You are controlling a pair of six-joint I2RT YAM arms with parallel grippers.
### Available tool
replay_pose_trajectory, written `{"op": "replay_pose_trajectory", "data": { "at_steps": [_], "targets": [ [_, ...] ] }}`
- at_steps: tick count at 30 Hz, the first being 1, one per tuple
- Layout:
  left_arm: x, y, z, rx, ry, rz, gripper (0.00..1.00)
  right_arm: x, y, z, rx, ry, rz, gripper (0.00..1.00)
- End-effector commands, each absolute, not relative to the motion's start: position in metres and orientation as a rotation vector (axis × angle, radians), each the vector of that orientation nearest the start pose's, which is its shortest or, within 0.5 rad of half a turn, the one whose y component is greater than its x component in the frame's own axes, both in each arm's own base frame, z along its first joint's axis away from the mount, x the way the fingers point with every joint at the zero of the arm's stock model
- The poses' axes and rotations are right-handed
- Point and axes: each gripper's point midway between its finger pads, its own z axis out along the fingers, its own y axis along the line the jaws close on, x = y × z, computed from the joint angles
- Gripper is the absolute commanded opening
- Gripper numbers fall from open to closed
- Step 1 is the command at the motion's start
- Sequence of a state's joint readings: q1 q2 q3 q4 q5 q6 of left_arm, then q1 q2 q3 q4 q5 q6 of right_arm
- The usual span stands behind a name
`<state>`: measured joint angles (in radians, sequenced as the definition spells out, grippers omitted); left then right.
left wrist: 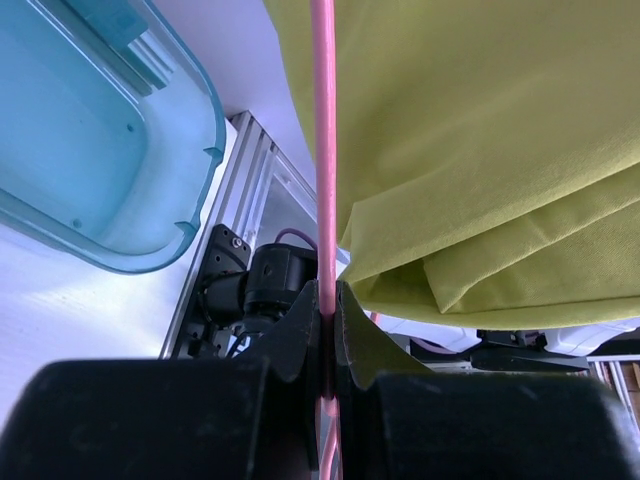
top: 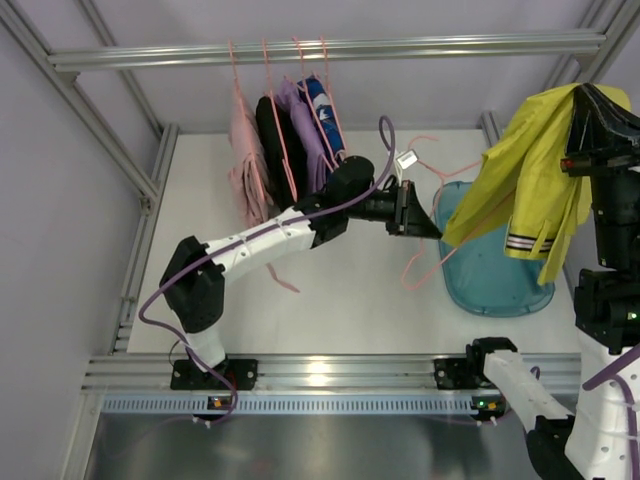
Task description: Remove the trousers from the hanger
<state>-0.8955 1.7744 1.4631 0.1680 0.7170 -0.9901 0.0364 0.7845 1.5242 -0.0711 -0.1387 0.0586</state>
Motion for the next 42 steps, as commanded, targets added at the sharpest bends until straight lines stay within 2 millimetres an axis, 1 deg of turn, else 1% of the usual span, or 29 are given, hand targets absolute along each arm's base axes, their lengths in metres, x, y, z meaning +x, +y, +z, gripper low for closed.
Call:
{"op": "replay_pose_trajectory", "data": {
  "at_steps": [1,2,3,4,7,11,14,15,16,17,19,21,22,23,24,25,28,30,31,33,34,35,36,37,38,39,40,41,42],
  "targets": [
    [0.205,-0.487,0.312,0.611,2.058,-1.857,0.00,0.110,0.037,0.714,-0.143,0.520,0.185,0.00],
    [0.203,-0.488,0.320,0.643,2.024,-1.858,0.00,0.112,0.040,0.712,-0.152,0.523,0.195,0.00],
    [0.197,-0.489,0.329,0.671,1.994,-1.870,0.00,0.118,0.041,0.708,-0.155,0.539,0.203,0.00],
    [0.194,-0.489,0.342,0.700,1.952,-1.880,0.00,0.119,0.042,0.706,-0.157,0.540,0.213,0.00],
    [0.182,-0.487,0.368,0.762,1.860,-1.896,0.00,0.128,0.048,0.696,-0.173,0.570,0.252,0.00],
    [0.182,-0.489,0.375,0.726,1.858,-1.896,0.00,0.132,0.060,0.688,-0.196,0.596,0.347,0.00],
    [0.183,-0.496,0.373,0.730,1.852,-1.885,0.00,0.135,0.069,0.685,-0.212,0.610,0.426,0.00],
    [0.178,-0.499,0.373,0.741,1.850,-1.890,0.00,0.134,0.071,0.685,-0.215,0.608,0.440,0.00],
    [0.175,-0.501,0.367,0.742,1.872,-1.889,0.00,0.133,0.072,0.686,-0.217,0.606,0.453,0.00],
    [0.175,-0.504,0.354,0.728,1.933,-1.878,0.00,0.132,0.073,0.687,-0.220,0.600,0.464,0.00],
    [0.173,-0.510,0.334,0.702,2.016,-1.837,0.00,0.127,0.074,0.693,-0.218,0.583,0.480,0.00],
    [0.177,-0.511,0.298,0.645,2.167,-1.761,0.00,0.120,0.073,0.700,-0.219,0.557,0.482,0.00],
    [0.182,-0.510,0.283,0.605,2.219,-1.704,0.00,0.123,0.073,0.702,-0.210,0.559,0.487,0.00],
    [0.185,-0.509,0.275,0.600,2.240,-1.664,0.00,0.122,0.070,0.705,-0.195,0.551,0.481,0.00],
    [0.188,-0.508,0.260,0.581,2.288,-1.624,0.00,0.116,0.069,0.711,-0.198,0.526,0.475,0.00],
    [0.191,-0.508,0.257,0.565,2.294,-1.598,0.00,0.117,0.068,0.713,-0.196,0.524,0.474,0.00],
    [0.196,-0.508,0.246,0.543,2.319,-1.555,0.00,0.111,0.066,0.720,-0.189,0.500,0.464,0.00],
    [0.198,-0.508,0.248,0.535,2.314,-1.552,0.00,0.110,0.065,0.722,-0.191,0.497,0.449,0.00],
    [0.197,-0.509,0.254,0.550,2.287,-1.572,0.00,0.113,0.064,0.719,-0.189,0.516,0.427,0.00],
    [0.197,-0.510,0.266,0.569,2.236,-1.604,0.00,0.124,0.061,0.709,-0.196,0.560,0.363,0.00],
    [0.197,-0.513,0.273,0.579,2.206,-1.623,0.00,0.129,0.062,0.697,-0.211,0.607,0.338,0.00],
    [0.199,-0.514,0.278,0.588,2.187,-1.626,0.00,0.144,0.061,0.679,-0.219,0.663,0.304,0.00],
    [0.204,-0.516,0.288,0.588,2.154,-1.629,0.00,0.151,0.059,0.666,-0.244,0.693,0.243,0.00],
    [0.206,-0.517,0.294,0.596,2.132,-1.630,0.00,0.154,0.061,0.651,-0.276,0.741,0.218,0.00],
    [0.210,-0.518,0.297,0.601,2.113,-1.623,0.00,0.178,0.061,0.615,-0.290,0.878,0.204,0.00],
    [0.215,-0.520,0.309,0.603,2.073,-1.623,0.00,0.180,0.059,0.599,-0.293,0.931,0.182,0.10],
    [0.217,-0.520,0.314,0.606,2.054,-1.621,0.00,0.187,0.052,0.585,-0.254,0.985,0.169,0.17],
    [0.219,-0.520,0.320,0.609,2.037,-1.621,0.00,0.194,0.050,0.570,-0.270,1.033,0.136,0.24],
    [0.221,-0.520,0.328,0.609,2.012,-1.622,0.00,0.200,0.050,0.550,-0.286,1.110,0.122,0.36]
  ]
}}
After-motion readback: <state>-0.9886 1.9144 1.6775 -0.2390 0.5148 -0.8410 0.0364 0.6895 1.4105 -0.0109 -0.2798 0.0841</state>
